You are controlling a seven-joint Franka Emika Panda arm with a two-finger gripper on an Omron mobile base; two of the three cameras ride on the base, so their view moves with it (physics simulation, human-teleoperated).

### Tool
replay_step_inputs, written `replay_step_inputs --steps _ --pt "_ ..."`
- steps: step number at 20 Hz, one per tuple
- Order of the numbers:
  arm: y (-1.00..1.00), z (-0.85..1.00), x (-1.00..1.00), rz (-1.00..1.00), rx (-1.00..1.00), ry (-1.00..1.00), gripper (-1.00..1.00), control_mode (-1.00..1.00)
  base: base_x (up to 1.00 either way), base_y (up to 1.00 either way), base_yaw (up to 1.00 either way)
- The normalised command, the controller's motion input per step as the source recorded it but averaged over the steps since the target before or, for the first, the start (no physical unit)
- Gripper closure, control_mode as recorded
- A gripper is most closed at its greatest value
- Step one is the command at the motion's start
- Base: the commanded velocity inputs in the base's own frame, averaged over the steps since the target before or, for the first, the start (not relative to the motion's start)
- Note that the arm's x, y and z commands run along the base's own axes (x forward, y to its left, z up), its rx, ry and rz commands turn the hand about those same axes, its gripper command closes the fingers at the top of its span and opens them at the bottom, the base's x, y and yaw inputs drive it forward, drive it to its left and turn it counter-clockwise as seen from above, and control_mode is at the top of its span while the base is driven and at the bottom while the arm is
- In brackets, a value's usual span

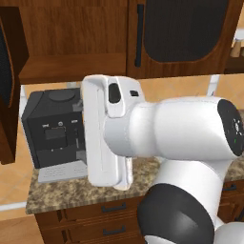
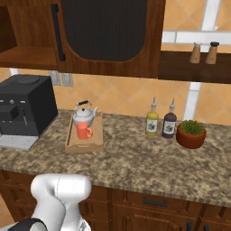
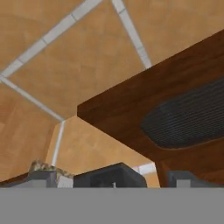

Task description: Pick the kettle from the counter and place it on the tray. Then pick the mug from the cabinet and place it on the tray. Then close the cabinet doors.

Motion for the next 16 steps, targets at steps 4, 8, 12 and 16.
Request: replay_step_inputs --steps 4,8,12,16 --pt "0.82 -0.02 -0.14 0.01 -0.1 -0.08 -1.0 -1.0 0.0 0.0 0.0" --pt "0.53 -0.1 -0.22 0.0 -0.01 -0.25 -1.0 -1.0 0.0 0.0 0.0" --pt "0.34 0.0 -0.2 0.02 -0.01 -0.14 -1.0 -1.0 0.0 0.0 0.0" --pt "0.59 -0.01 -0.09 0.01 -0.06 -0.06 -1.0 -1.0 0.0 0.0 0.0"
